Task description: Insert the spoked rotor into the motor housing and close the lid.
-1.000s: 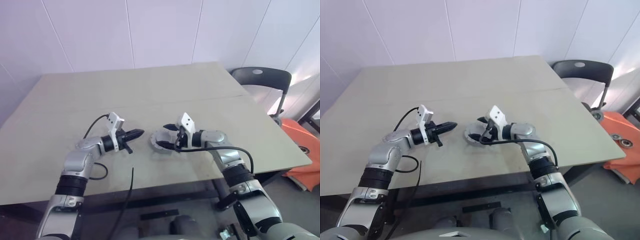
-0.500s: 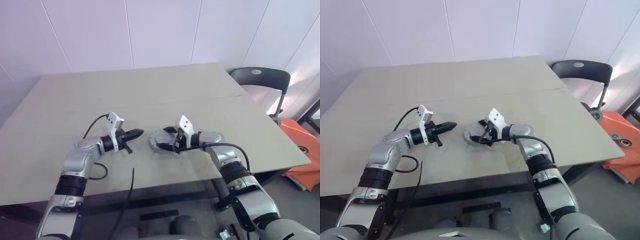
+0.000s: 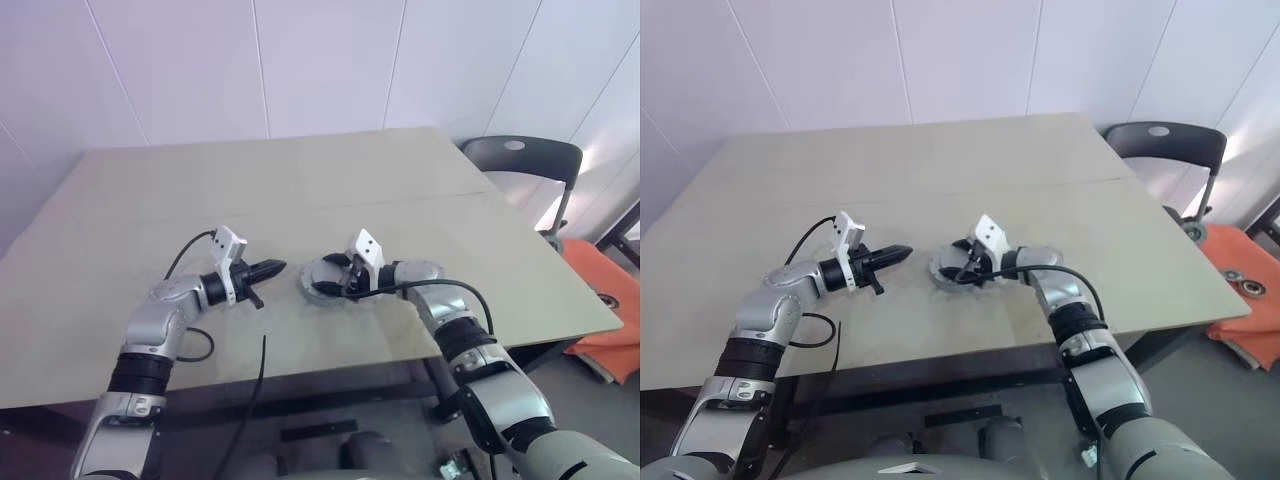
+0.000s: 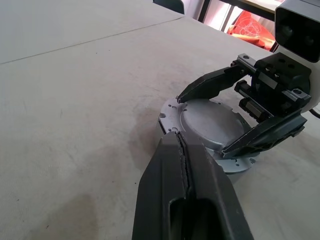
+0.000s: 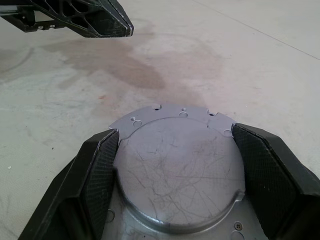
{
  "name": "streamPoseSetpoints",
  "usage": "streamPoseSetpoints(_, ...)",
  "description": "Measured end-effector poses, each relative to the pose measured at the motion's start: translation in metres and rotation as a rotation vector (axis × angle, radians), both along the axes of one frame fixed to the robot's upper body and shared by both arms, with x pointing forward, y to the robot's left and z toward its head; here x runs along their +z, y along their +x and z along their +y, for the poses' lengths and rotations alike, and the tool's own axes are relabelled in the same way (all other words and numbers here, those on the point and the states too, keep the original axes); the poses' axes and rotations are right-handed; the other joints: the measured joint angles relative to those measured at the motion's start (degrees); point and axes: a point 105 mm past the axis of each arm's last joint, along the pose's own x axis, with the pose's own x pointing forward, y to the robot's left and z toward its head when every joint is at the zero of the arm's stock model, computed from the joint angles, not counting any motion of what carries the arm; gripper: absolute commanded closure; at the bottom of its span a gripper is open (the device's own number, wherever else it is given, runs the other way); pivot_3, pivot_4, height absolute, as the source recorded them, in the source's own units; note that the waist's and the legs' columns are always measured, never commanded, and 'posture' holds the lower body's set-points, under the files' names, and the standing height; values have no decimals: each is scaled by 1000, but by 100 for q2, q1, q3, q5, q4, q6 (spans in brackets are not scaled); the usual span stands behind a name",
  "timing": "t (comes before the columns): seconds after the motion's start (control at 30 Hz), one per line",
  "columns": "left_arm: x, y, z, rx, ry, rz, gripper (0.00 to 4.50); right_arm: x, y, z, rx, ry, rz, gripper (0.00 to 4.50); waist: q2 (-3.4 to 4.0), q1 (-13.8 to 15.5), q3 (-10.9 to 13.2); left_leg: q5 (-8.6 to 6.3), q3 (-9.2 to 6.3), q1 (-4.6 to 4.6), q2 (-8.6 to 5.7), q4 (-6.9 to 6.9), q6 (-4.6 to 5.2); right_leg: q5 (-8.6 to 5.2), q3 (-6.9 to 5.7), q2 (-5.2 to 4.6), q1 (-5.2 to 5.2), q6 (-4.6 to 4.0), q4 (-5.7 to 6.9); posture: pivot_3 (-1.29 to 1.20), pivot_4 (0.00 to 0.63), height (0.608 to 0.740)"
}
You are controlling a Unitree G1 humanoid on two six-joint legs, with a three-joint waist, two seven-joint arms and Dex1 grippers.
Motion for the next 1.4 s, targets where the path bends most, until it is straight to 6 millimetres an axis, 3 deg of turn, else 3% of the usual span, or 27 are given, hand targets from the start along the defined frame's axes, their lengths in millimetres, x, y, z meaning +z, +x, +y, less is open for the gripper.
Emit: streamPoseSetpoints(1.4,-2,0,2,22,5,5,4500,-5,4,7,20,-16,12,1255,-3,-23,-2,1,1,28,0,2,0,1,3,2,19,1,15,0,0,740)
